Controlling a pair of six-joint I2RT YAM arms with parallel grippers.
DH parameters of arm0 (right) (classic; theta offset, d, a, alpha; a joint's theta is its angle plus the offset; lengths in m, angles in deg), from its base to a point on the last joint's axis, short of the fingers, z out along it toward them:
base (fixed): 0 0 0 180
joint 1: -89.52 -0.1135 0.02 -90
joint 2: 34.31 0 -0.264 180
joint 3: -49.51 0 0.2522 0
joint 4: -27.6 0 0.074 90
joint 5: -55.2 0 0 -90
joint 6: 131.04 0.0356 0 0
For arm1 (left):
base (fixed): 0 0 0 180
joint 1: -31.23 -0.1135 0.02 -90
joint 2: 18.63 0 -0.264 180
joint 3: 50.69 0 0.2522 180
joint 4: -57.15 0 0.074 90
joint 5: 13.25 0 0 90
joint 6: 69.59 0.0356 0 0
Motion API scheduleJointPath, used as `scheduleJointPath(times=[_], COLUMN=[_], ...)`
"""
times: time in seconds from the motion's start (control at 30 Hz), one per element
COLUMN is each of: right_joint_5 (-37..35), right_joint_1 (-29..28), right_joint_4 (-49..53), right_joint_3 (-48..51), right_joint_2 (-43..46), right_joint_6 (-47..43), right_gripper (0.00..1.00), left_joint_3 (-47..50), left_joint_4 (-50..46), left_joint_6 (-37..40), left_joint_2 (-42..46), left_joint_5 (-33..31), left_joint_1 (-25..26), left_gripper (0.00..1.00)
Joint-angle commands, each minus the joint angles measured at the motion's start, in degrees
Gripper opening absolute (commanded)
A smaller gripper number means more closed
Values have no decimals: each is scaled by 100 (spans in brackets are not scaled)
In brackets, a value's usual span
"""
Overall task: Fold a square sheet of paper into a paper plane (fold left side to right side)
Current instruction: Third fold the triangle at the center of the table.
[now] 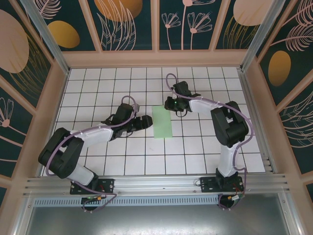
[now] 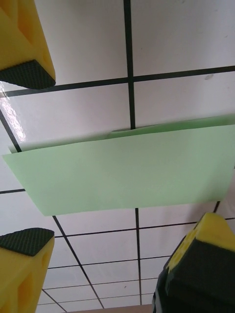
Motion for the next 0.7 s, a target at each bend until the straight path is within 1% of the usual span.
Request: scheduleJointPath(times=[0.0,0.3,0.67], right_joint_5=[50,-223,-97], right_joint_1=[0,15,1], right_joint_4=[105,165,32], right_joint_3=[-199,-62,186], right_joint_2=[-258,-350,-379], right_joint_6=[-151,-238,-267], right_gripper=[11,10,9], left_joint_3=[33,26,-20], left_joint_4=[518,890,1345], left_joint_6=[-182,-407,-668], left_joint_2=[-137,-586,-993], left_joint_5=[319,678,1084], left_joint_1=[-26,-19,35], left_gripper=[77,74,67])
